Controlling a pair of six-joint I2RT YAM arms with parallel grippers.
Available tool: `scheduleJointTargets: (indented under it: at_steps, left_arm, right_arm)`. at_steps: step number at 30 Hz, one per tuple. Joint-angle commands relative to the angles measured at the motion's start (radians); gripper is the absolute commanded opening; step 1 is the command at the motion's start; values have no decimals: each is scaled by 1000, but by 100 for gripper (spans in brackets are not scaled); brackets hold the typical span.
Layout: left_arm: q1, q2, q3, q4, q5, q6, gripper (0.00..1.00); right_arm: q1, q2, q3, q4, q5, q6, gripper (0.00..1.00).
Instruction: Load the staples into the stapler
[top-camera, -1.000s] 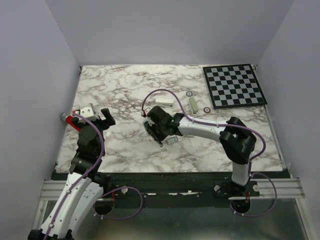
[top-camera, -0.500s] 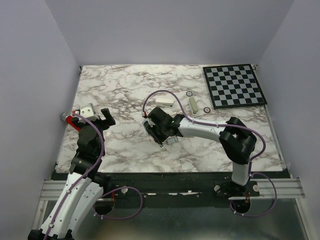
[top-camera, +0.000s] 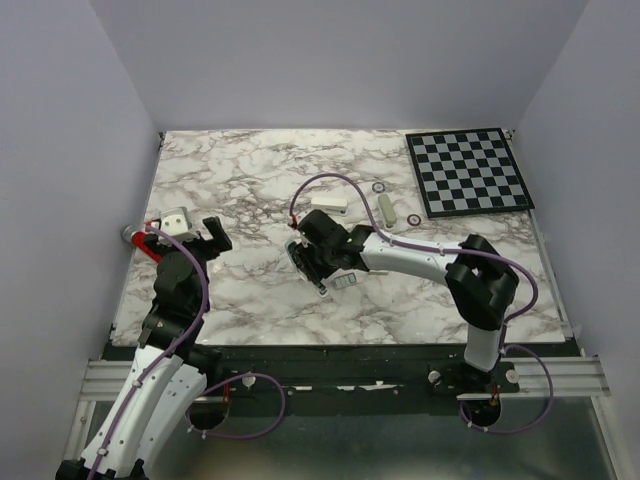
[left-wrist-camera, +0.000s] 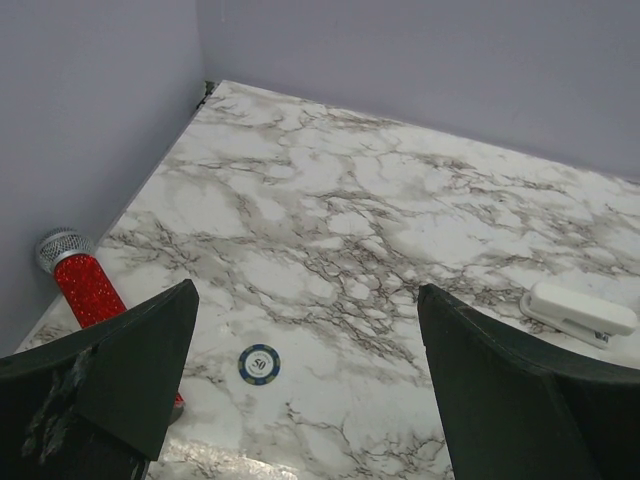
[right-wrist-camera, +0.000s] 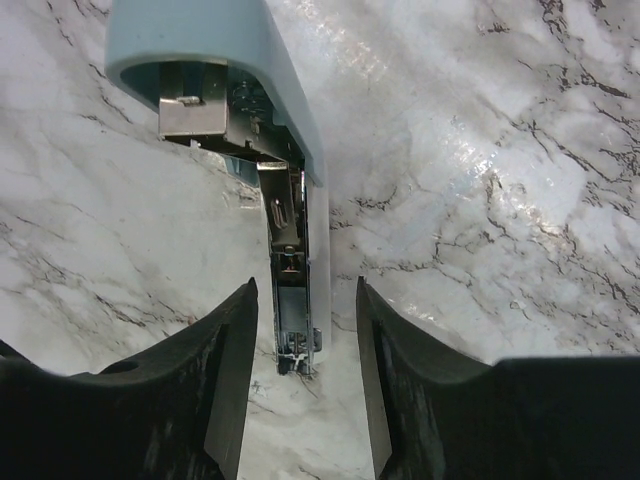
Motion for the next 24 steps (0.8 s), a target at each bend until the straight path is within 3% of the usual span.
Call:
scheduleJointTargets:
  at_steps: [1,6,14,24]
  left_arm:
    - [-1,14,-4,-2,109,-11,99]
    - [-1,98,36,-39,294,-66,99]
    - [-3,358,110,-102,669,-195,99]
    - [-5,556,205,-163,762,-247,97]
  right_arm:
    - [-2,-92,-55,67,-12,6,54]
    - [-2,-201,-257,224,-41,-22,62]
    - [0,-390,-612,669,-51,-70,70]
    - [23,-364,-761,919,-46,-85,72]
